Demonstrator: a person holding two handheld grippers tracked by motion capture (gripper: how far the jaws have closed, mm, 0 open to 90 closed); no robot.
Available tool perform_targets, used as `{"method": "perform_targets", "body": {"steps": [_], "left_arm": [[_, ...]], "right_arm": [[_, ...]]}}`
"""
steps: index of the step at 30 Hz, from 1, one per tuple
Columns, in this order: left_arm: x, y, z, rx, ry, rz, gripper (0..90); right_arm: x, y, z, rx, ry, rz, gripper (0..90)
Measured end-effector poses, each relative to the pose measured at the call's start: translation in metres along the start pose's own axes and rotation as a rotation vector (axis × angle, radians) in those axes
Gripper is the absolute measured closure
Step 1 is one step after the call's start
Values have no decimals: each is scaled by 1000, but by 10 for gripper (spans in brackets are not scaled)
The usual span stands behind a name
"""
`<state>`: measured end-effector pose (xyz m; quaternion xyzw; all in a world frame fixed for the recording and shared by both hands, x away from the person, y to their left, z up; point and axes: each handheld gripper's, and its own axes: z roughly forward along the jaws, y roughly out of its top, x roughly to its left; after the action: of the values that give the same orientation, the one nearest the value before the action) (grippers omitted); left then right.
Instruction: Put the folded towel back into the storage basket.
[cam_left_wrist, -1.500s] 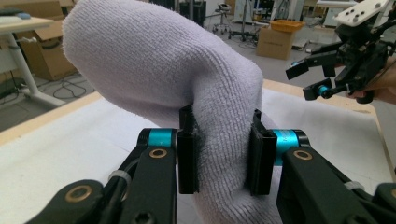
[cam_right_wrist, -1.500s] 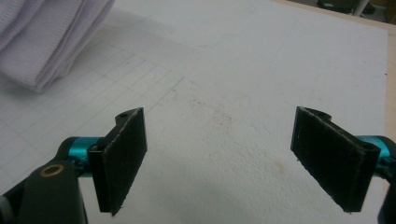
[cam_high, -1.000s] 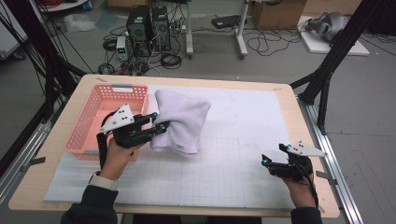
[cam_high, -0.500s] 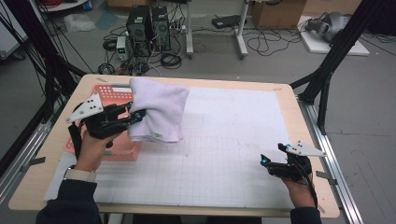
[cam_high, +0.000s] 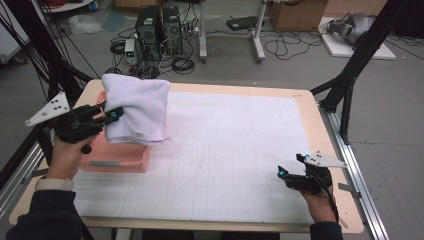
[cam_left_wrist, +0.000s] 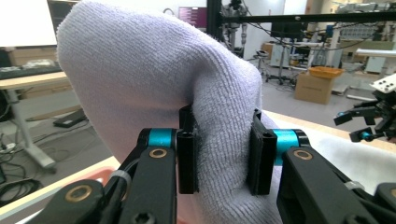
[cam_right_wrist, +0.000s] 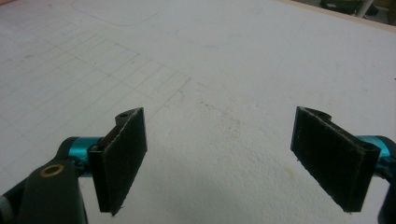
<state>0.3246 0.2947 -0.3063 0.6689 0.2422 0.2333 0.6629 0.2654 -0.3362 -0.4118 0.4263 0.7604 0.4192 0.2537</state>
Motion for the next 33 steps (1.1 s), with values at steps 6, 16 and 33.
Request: {"method": "perform_targets", "body": {"steps": [6,16,33], "left_arm": [[11,6,-19,1,38,8,699],[24,-1,-37,36,70,-6,700],[37,-13,-51,48,89,-29,699]], "right_arm": [[1,0,2,4,1,-5,170],[3,1,3,7,1,-11,170],[5,1,5,22,1,-15,170]]}}
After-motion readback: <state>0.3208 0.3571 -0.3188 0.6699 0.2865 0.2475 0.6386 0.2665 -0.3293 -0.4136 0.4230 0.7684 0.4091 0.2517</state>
